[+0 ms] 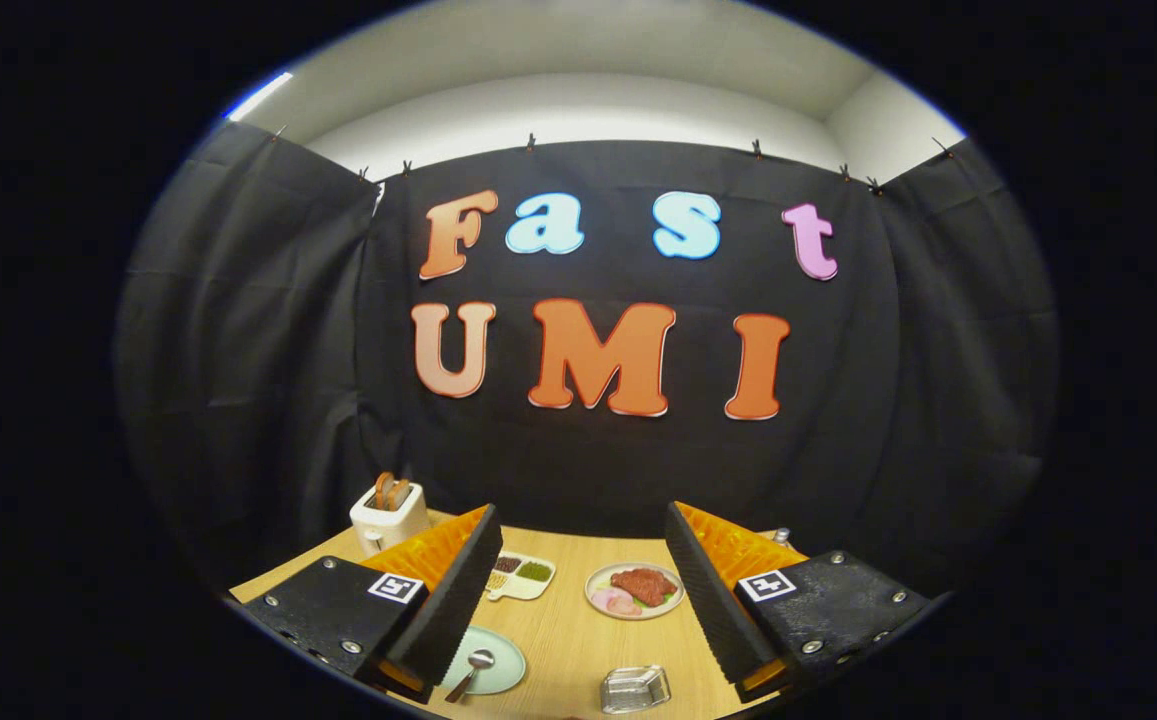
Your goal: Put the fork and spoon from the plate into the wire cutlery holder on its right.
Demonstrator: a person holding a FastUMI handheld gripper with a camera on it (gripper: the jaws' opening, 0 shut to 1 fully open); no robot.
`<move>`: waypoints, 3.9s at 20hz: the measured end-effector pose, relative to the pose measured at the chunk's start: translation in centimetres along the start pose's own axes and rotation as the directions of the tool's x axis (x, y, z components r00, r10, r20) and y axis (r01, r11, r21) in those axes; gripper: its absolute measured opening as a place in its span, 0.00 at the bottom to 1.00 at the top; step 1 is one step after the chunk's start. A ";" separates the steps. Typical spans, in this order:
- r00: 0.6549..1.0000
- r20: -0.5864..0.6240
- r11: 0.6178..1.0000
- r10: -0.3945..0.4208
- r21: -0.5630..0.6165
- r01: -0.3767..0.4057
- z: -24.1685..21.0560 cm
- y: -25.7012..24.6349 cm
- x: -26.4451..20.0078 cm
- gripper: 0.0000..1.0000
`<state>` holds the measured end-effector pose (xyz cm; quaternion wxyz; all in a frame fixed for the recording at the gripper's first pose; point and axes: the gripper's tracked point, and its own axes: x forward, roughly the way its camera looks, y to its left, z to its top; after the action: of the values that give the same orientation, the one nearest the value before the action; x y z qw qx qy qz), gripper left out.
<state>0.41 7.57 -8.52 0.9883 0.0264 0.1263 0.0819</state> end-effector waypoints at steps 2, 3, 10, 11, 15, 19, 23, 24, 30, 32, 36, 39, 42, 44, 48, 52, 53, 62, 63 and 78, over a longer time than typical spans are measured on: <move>0.998 -0.065 1.000 0.026 0.008 -0.026 -2.1 1.8 0.7 0.99; 0.995 -0.089 0.999 0.042 0.011 -0.041 -2.8 2.6 0.9 0.99; 0.922 -0.364 0.991 0.131 0.040 -0.125 -12.3 8.5 2.8 0.98; 0.894 -0.429 0.991 0.130 0.046 -0.122 -14.0 9.0 3.1 0.97; 0.783 -0.607 0.989 0.135 0.042 -0.139 -19.7 11.3 2.6 0.97; 0.638 -0.754 0.986 0.158 0.081 -0.149 -24.7 13.3 1.5 0.97; 0.484 -0.856 0.981 0.181 0.121 -0.154 -29.1 14.9 0.9 0.85; 0.457 -0.873 0.982 0.167 0.108 -0.153 -30.1 14.8 1.1 0.83; 0.284 -0.953 0.988 0.104 0.066 -0.142 -36.5 15.0 1.9 0.66; 0.247 -0.965 0.990 0.086 0.056 -0.126 -37.7 14.9 1.9 0.56; 0.207 -0.977 0.996 0.056 0.039 -0.083 -38.8 14.5 2.3 0.34; 0.201 -0.977 0.998 0.066 0.063 -0.021 -39.1 14.5 2.5 0.16; 0.212 -0.973 0.995 0.094 0.099 0.013 -38.9 14.4 2.9 0.12; 0.233 -0.966 0.993 0.113 0.120 0.019 -38.3 14.2 2.9 0.07; 0.308 -0.942 0.989 0.133 0.145 0.013 -35.8 13.0 2.9 0.06; 0.355 -0.922 0.984 0.155 0.176 0.028 -33.8 11.4 2.1 0.06; 0.376 -0.912 0.982 0.162 0.188 0.032 -32.8 10.9 2.0 0.06; 0.583 -0.801 0.967 0.133 0.233 0.100 -23.8 3.3 0.4 0.06; 0.596 -0.794 0.965 0.123 0.235 0.114 -23.2 2.1 0.1 0.06; 0.425 -0.905 0.996 0.030 0.062 0.063 -27.9 -9.9 -4.1 0.06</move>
<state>-9.09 -1.98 -35.24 0.7652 0.0199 0.6399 0.0680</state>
